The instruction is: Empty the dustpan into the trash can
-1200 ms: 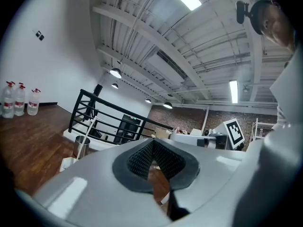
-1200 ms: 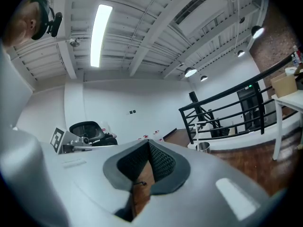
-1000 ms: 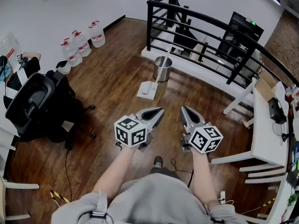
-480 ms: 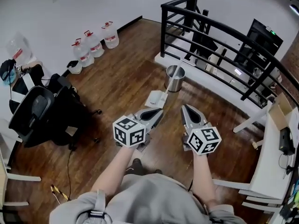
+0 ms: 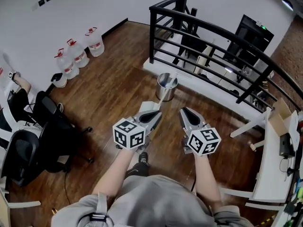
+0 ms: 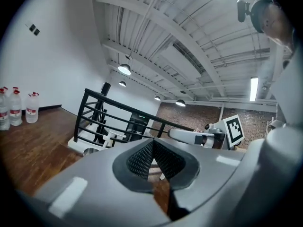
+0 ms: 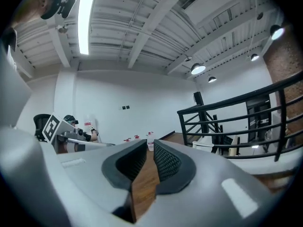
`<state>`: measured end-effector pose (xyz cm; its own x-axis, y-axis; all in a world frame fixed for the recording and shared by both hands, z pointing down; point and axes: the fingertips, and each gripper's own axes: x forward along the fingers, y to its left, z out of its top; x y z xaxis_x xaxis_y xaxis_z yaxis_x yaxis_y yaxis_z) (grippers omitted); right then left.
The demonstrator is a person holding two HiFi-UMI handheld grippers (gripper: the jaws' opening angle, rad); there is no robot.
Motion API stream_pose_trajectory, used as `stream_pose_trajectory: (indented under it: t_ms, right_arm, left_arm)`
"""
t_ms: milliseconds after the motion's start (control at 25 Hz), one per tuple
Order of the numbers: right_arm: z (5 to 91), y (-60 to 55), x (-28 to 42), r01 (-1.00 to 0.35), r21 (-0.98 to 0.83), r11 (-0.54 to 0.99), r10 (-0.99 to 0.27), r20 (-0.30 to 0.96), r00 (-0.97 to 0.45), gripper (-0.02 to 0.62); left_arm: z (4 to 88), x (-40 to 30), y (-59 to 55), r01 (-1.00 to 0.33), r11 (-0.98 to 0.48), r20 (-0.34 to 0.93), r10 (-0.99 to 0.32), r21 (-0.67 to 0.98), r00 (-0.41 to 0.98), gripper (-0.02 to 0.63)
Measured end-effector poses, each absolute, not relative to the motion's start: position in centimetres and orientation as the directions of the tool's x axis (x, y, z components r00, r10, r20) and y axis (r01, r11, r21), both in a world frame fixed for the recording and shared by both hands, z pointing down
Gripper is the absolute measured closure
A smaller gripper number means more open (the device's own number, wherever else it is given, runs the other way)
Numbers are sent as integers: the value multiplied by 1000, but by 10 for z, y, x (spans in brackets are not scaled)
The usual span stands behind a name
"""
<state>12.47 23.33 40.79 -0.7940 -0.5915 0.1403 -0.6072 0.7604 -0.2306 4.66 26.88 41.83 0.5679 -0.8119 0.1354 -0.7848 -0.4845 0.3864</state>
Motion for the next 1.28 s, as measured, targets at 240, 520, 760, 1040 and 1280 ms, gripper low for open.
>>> stream_pose_trajectory:
  t_ms: [240,520,760,1040,1280]
  right_arm:
    - [414,162,78,-666,-228,710,-631,213,-746,449]
    - [428,94,65,-703,-225,674,-664,231,-711,485]
    - [452,29,68,-722,-244,648,-687,223,-692,595]
    - [516,-30,56,-707,-290,645,-627,328,-707,586]
    - [579,-62,64,-747,-303,592,-620,421,-662,543]
  left_arm:
    - [423,3,196,-747,-532,125,-775,399,619,601]
    - [443,-29,124,-740,-525,142,-768,420,625,601]
    - [458,-30,60,-746,-522,173,-759,414,628,601]
    - [478,-28,1,-770,-505,226,-758,390,612,601]
    - [507,-27,-30,-791,-479,265,-763,380,590,601]
